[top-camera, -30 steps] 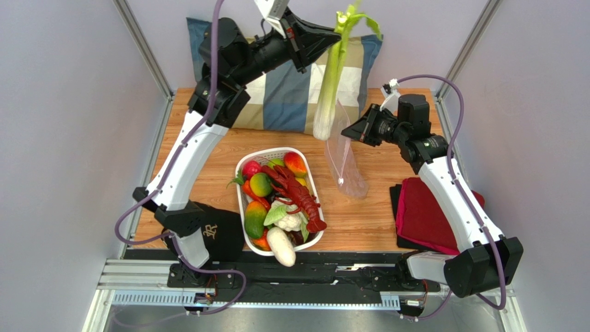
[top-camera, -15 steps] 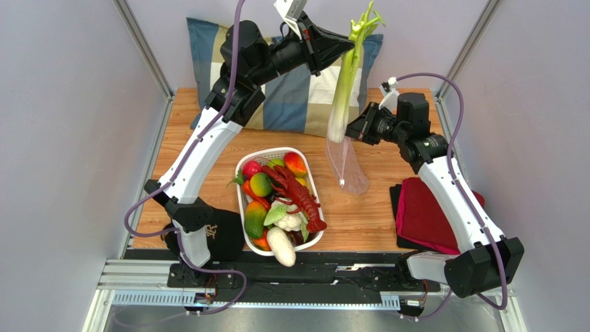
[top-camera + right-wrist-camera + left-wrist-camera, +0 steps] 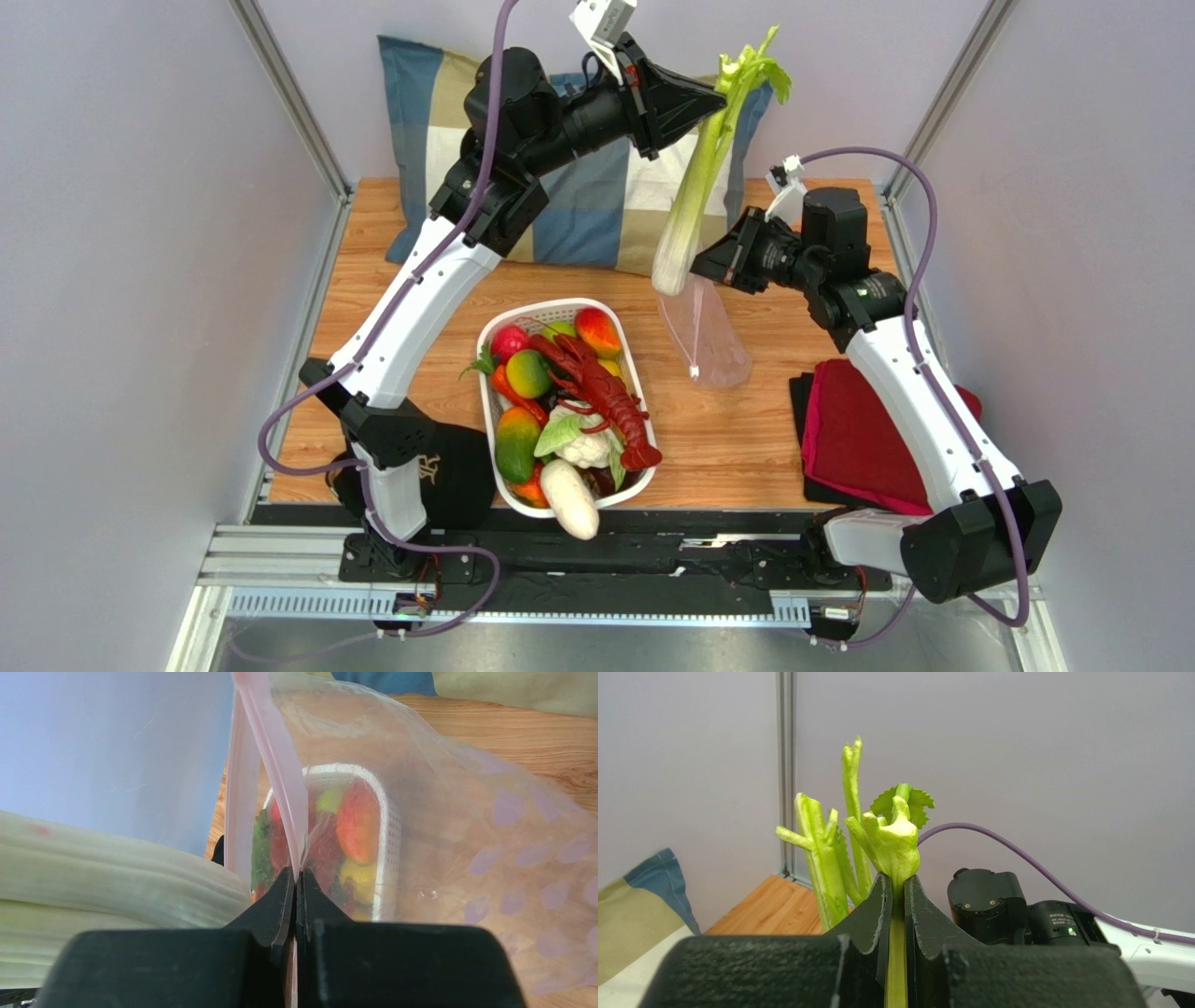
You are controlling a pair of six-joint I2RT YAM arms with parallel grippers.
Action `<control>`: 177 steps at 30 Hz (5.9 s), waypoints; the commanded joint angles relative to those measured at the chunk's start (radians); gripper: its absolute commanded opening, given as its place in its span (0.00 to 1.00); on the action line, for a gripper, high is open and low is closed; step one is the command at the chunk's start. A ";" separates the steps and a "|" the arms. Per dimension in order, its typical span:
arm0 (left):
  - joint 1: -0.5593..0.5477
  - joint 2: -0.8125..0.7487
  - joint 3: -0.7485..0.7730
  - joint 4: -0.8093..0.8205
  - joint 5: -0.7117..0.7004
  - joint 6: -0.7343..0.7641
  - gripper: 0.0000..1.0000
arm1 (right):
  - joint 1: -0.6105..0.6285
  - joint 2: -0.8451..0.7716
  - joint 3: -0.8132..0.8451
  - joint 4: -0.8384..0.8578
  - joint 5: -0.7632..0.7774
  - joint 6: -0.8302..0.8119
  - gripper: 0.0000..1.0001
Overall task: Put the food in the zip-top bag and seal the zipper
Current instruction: Place the fake vegetable in the zipper food storage bag, then pick up the fake fruit from the bin.
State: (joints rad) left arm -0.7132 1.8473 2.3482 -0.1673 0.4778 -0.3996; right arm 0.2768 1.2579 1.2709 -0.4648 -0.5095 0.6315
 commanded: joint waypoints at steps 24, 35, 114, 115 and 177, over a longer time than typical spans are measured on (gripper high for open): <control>-0.019 -0.002 -0.017 0.117 0.019 -0.108 0.00 | 0.019 -0.031 -0.013 0.078 -0.027 -0.001 0.00; -0.019 0.013 0.008 0.157 0.044 -0.137 0.00 | 0.019 -0.020 -0.028 0.109 -0.046 0.020 0.00; -0.031 -0.013 -0.145 -0.578 -0.045 -0.147 0.49 | -0.091 -0.193 0.042 -0.046 -0.054 -0.019 0.00; -0.031 -0.007 -0.132 -0.577 -0.044 -0.139 0.58 | -0.093 -0.198 0.036 -0.051 -0.055 -0.016 0.00; 0.322 -0.623 -1.305 -0.627 0.160 1.102 0.71 | -0.120 -0.071 -0.044 0.003 -0.081 -0.015 0.00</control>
State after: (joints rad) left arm -0.3866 1.2861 1.0412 -0.7506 0.6086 0.6621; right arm 0.1600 1.1790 1.1923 -0.4927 -0.5781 0.6308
